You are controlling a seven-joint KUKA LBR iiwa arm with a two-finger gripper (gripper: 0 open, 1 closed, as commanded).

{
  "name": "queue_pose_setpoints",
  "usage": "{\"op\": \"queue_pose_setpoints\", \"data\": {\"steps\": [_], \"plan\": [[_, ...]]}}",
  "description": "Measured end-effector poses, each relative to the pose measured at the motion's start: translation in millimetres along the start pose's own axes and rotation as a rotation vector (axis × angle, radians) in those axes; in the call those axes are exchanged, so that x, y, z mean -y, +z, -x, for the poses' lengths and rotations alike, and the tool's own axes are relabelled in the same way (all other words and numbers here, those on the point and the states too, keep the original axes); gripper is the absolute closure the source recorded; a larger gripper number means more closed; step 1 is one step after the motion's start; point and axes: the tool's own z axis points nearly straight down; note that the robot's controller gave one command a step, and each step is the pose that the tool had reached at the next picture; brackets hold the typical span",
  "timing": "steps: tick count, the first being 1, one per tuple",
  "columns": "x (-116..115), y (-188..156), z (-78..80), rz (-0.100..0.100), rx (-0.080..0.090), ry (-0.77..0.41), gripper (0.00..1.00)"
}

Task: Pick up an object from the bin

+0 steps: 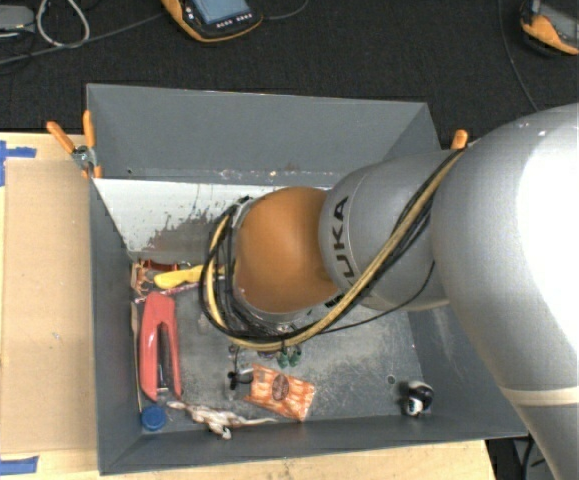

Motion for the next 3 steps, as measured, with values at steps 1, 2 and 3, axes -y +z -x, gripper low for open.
{"op": "queue_pose_setpoints", "data": {"steps": [1, 2, 3], "plan": [[15, -16, -8.1, -0.002, -0.002, 0.242, 0.0], [38, -20, -22.1, 0.0, -0.004, -0.071, 0.0], [58, -22, -47.5, 0.001, -0.005, -0.128, 0.0]]}}
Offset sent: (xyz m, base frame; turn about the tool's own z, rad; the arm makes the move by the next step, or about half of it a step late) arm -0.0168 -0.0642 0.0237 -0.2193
